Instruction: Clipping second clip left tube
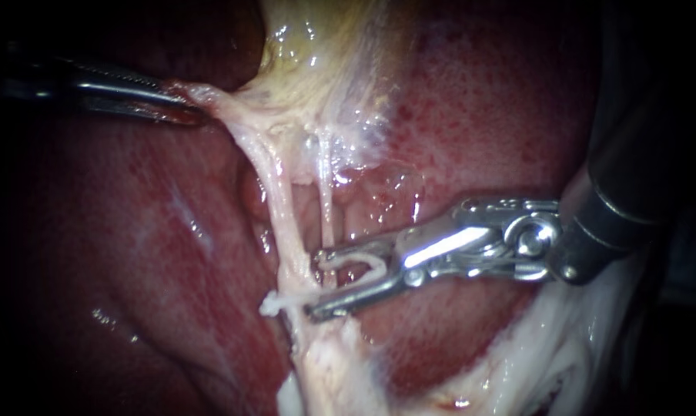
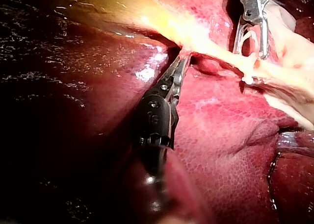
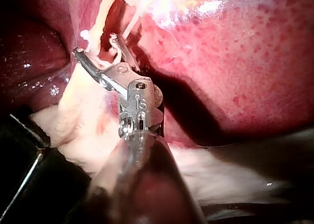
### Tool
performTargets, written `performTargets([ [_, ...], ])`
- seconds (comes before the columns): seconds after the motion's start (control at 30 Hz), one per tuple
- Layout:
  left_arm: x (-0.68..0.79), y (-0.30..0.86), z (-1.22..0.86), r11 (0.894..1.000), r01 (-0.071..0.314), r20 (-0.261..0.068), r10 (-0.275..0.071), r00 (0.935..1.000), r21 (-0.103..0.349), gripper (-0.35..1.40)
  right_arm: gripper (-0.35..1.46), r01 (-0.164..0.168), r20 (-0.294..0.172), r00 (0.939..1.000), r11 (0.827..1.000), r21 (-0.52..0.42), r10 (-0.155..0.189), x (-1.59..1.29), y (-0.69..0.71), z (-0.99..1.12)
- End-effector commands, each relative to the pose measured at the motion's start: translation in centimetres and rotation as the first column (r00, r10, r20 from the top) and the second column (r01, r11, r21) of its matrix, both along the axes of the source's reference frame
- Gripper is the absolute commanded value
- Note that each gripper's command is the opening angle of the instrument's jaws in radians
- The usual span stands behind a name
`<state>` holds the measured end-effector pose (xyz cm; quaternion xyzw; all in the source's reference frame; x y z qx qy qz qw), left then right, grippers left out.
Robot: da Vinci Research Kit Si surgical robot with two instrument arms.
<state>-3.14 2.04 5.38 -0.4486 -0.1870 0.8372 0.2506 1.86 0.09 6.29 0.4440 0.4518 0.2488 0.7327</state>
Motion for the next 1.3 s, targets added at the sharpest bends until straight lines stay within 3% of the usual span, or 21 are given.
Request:
performTargets([
  [0.03,0.0,0.0,0.0,1.0,0.0,0.0,0.0,1.0,0.0,-0.35,0.5,-0.002,0.001,1.0,1.0,0.002,0.002,0.01,-0.01,0.01],
  [0.27,0.0,0.0,0.0,1.0,0.0,0.0,0.0,1.0,0.0,-0.35,0.5,-0.049,-0.03,0.9982,0.997,0.054,0.051,0.16,-0.01,0.01],
  [0.43,0.0,0.0,0.0,1.0,0.0,0.0,0.0,1.0,0.0,-0.35,0.5,-0.062,-0.062,0.9957,0.994,0.095,0.068,0.29,-0.03,-0.04],
  [0.7,-0.02,0.0,0.0,1.0,0.001,0.0,-0.001,1.0,0.0,-0.35,0.5,-0.026,-0.124,0.9913,0.988,0.149,0.045,0.49,-0.07,-0.13],
  [1.1,-0.02,0.0,0.0,1.0,0.001,0.0,-0.001,1.0,0.0,-0.35,0.5,-0.016,-0.217,0.974,0.976,0.217,0.064,0.61,-0.09,-0.43],
  [1.3,-0.02,0.0,0.0,1.0,0.001,0.0,-0.001,1.0,0.0,-0.35,0.48,0.012,-0.239,0.9701,0.973,0.229,0.044,0.61,-0.06,-0.5],
])
